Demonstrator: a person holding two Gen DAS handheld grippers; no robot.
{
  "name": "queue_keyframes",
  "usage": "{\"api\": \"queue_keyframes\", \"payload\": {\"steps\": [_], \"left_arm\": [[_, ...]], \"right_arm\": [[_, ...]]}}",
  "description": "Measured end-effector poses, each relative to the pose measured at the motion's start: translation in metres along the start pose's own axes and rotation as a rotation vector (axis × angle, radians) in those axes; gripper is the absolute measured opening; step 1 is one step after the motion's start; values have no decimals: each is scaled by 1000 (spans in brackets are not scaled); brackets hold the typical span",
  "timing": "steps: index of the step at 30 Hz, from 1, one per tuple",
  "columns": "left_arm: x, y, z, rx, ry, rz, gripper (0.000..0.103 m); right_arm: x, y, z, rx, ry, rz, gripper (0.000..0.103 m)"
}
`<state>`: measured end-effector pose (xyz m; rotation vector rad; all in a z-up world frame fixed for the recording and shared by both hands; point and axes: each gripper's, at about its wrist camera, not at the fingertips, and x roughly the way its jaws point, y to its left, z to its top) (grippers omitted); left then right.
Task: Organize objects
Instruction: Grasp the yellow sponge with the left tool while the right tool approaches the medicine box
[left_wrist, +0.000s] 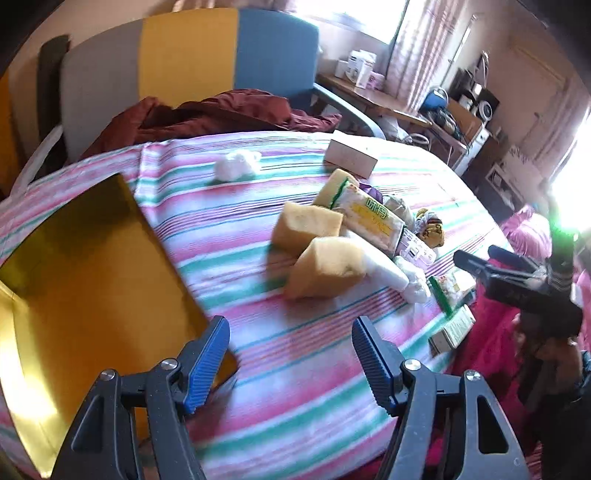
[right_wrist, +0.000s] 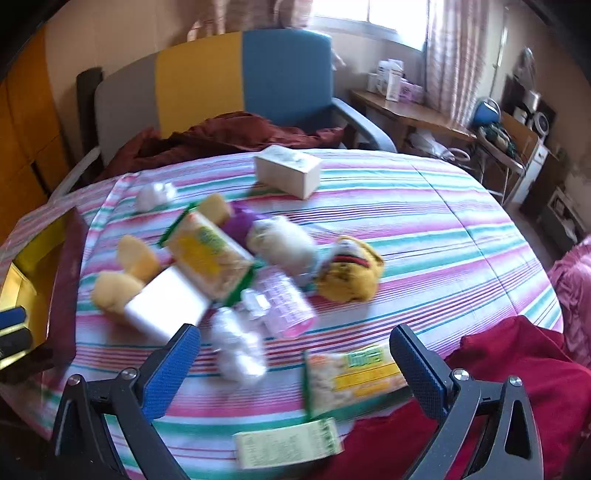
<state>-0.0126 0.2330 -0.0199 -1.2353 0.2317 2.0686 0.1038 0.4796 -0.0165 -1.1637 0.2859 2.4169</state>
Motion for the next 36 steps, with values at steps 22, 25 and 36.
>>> {"api": "queue_keyframes", "payload": {"steps": [22,25,36], "left_arm": [[91,-9,42,-113,109,-135,58],[81,-13,32,-61,82,-140,54],[26,-18,18,14,-42,-185,52]], "right_arm": [[24,-20,2,89,23,87,103],[24,-21,3,85,17,77,103],[19,-34,-2,163,115,180,103]]}}
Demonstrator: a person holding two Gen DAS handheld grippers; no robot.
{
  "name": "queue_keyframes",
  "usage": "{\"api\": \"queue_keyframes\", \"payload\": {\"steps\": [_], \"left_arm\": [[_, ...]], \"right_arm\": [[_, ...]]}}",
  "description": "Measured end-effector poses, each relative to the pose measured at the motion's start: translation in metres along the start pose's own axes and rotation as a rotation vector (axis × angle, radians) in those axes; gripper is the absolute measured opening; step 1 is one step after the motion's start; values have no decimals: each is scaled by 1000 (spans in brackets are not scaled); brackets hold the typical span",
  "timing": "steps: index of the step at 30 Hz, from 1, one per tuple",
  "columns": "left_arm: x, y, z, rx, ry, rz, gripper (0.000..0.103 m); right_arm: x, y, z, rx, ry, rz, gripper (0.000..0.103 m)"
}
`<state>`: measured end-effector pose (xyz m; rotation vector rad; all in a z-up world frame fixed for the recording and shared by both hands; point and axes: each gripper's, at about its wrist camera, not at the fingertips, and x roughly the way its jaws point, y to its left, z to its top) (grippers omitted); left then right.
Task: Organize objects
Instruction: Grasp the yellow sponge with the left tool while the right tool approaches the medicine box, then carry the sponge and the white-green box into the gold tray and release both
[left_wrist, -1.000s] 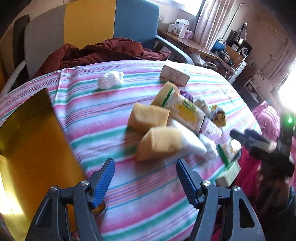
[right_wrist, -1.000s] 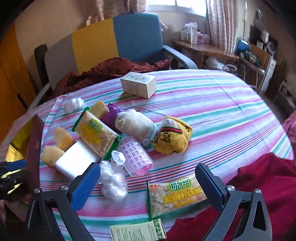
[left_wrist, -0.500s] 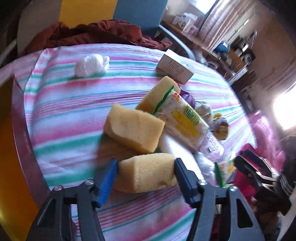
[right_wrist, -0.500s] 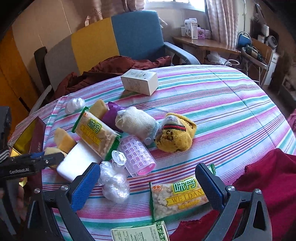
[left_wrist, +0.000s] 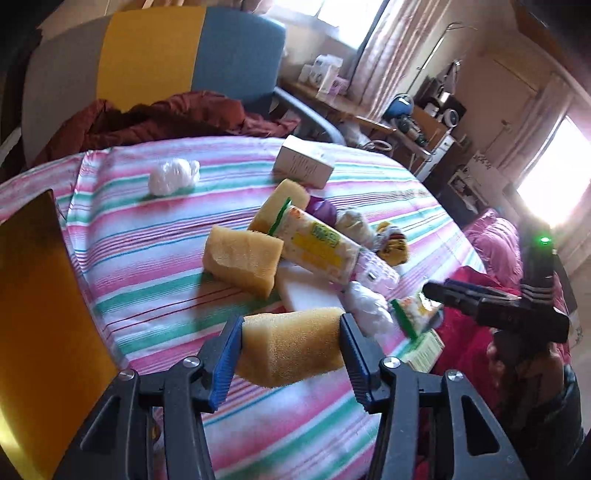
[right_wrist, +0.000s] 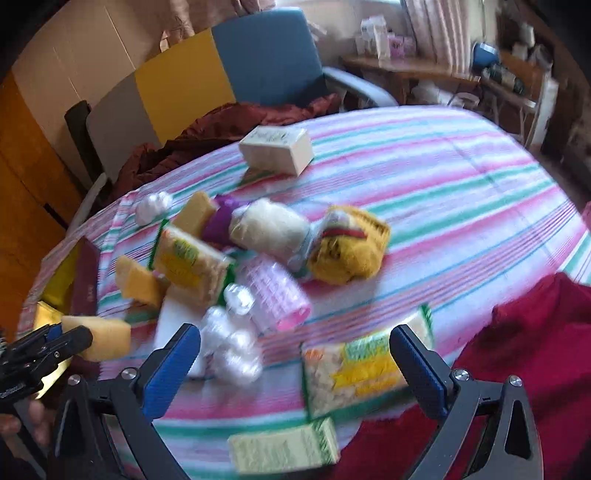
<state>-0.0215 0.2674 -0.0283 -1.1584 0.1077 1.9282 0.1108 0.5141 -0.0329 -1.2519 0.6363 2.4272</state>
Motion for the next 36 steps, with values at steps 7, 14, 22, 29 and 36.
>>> {"api": "queue_keyframes", "payload": {"steps": [7,14,22,29,36], "left_arm": [[-25,4,-10,-11,-38,-29,53],[-44,8,-19,-22,-70,-31,53],[-84,48,-35,-129,-144,19,53],[-134,120,-68,-300,-219,195,55],[-161,180,-110,-454,-200,387,61]], "right_arm": [[4,35,-36,-206,229,-33,103],[33,29,-53,-226,328,-135,72],[0,49,-49,-261,230,-89,72],[-19,144,-28,-394,110,132,72],[10,274,-36,-568,116,342,73]]}}
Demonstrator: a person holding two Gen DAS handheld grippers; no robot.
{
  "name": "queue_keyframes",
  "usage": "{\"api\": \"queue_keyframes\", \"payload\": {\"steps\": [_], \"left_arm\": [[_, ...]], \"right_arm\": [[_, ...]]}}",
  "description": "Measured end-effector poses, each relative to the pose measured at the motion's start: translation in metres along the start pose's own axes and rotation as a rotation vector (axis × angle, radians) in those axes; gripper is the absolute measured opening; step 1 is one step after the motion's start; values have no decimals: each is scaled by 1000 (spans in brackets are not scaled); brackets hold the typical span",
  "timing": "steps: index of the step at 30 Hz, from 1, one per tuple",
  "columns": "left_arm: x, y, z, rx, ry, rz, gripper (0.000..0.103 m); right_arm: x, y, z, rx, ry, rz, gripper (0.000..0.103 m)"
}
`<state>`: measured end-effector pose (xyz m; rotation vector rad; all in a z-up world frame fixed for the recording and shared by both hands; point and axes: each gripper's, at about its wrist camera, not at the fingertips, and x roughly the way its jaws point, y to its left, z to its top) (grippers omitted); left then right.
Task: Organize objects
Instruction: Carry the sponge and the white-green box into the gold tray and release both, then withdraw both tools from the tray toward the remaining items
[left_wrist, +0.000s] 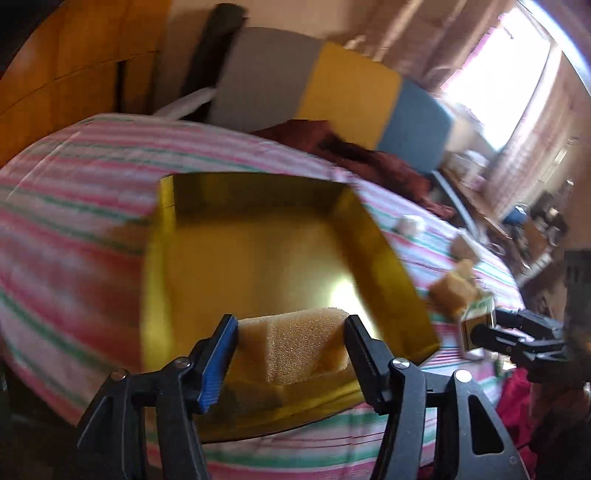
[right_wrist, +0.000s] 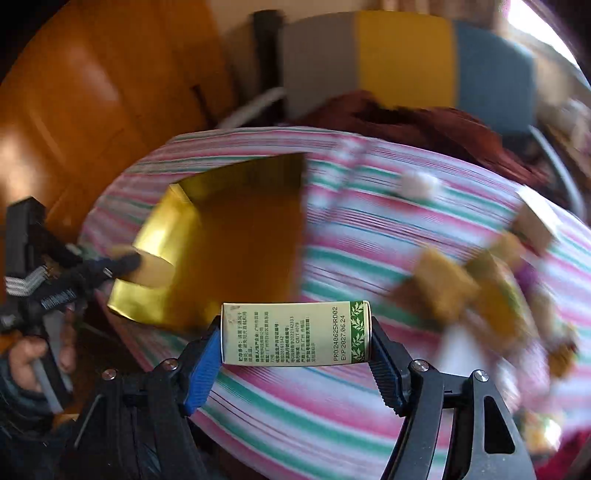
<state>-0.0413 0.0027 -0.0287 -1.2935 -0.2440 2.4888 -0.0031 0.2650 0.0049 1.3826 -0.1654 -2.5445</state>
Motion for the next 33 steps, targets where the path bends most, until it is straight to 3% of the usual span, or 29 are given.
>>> {"api": "queue_keyframes", "payload": {"steps": [3,6,9,11,19,23,33], "left_arm": [[0,17,-7,-25,6,45,63],[-5,30,-15,-45,-9,92,70],[-12,40,-18,-71,-25,116,80],[-18,44,-18,-86,-39,114,80],[-38,32,-10,-75,-125,138,79],[-43,20,-10,-44,-145,204,79],[-52,3,-14,5,-187,247,79]], "right_arm": [[32,39,17,-56,17,50,74],[56,65,22,-62,57,116,86],[62,85,16,-76,83,158,89],[62,89,9,-80,90,164,91],[57,87,-4,-59,28,62,97],[49,86,-7,-53,-16,39,102],[38,95,-13,-102,-91,-6,103]]}}
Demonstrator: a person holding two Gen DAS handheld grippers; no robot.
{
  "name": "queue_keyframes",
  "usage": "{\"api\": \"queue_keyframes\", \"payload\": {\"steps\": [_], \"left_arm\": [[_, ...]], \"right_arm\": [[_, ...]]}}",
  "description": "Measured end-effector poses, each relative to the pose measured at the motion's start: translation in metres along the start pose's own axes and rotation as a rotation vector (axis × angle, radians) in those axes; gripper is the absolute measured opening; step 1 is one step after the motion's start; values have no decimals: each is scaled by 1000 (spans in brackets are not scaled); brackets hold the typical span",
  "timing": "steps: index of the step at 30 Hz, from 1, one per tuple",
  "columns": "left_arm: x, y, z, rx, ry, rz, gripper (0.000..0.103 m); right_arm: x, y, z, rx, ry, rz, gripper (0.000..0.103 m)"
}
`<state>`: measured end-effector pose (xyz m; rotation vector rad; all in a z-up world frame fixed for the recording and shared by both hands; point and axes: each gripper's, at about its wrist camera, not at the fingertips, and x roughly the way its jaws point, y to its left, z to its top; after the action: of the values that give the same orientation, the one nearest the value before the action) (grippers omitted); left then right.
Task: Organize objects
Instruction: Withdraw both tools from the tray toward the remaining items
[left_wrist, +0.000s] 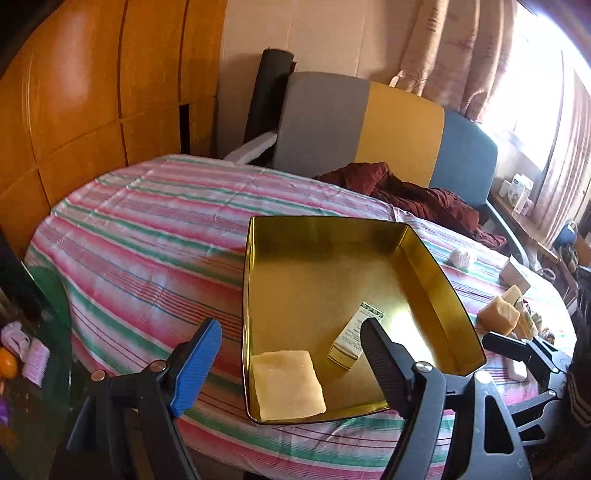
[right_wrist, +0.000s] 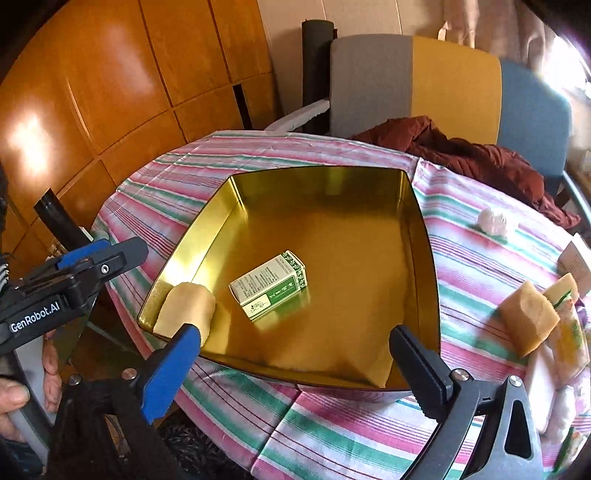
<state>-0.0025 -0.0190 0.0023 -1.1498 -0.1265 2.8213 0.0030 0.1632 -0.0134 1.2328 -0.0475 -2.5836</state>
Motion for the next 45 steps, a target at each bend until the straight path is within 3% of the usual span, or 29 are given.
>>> {"api": "queue_keyframes", "payload": {"steps": [14,31,36,45], "left_arm": [[4,-21,-4,57,41,-51,79],[9,-35,-3,101,68,-50,79],[17,-38,-6,91,115,-90,79],[15,-56,-3,121,133,-179,79]], "right_arm": [[-5,-10,-3,32,-36,-25,103],[-7,-34,-8,98,-45,-51,103],[-8,-48,-11,137,-44,-71,103],[-12,-76,-21,199,-40,-98,103]]}}
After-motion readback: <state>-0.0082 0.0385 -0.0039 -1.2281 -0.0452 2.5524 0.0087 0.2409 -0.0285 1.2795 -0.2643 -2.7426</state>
